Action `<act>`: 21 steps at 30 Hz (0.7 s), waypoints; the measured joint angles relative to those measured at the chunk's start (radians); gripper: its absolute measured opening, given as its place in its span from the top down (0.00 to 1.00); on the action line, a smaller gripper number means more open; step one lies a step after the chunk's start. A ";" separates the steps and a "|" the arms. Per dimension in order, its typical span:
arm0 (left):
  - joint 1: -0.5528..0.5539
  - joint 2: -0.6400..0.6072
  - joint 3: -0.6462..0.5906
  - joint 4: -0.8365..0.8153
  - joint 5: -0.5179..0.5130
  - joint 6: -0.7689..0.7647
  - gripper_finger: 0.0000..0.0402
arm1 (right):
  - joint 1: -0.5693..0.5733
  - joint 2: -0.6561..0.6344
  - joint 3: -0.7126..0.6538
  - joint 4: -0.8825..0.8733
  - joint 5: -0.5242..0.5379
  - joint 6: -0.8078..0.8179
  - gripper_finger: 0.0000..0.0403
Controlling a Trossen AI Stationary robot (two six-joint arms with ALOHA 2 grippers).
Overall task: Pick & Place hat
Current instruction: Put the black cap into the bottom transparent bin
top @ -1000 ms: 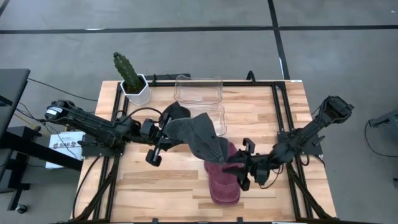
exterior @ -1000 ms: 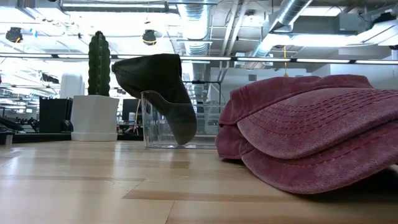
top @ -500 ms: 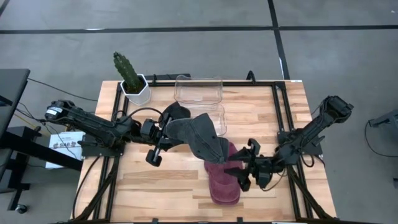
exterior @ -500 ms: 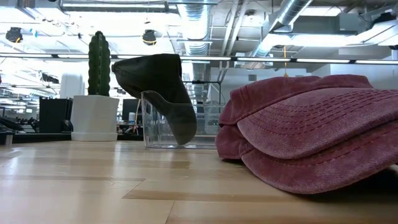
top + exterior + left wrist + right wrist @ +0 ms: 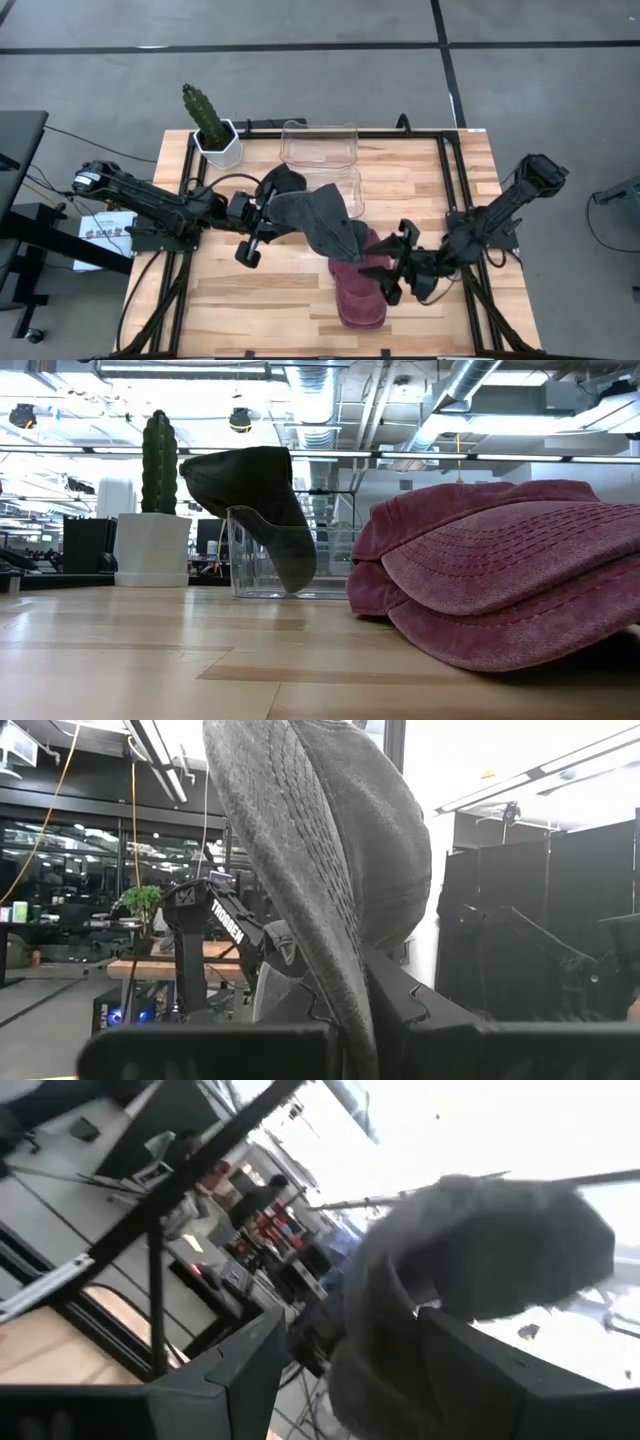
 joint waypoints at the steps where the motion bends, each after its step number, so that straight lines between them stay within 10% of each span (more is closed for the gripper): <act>1: 0.000 0.000 0.000 -0.002 0.000 0.000 0.96 | 0.013 0.000 0.000 0.000 0.000 -0.013 0.46; 21: 0.000 0.000 0.000 0.000 -0.019 0.011 0.96 | -0.069 0.000 0.003 0.047 -0.031 -0.014 0.47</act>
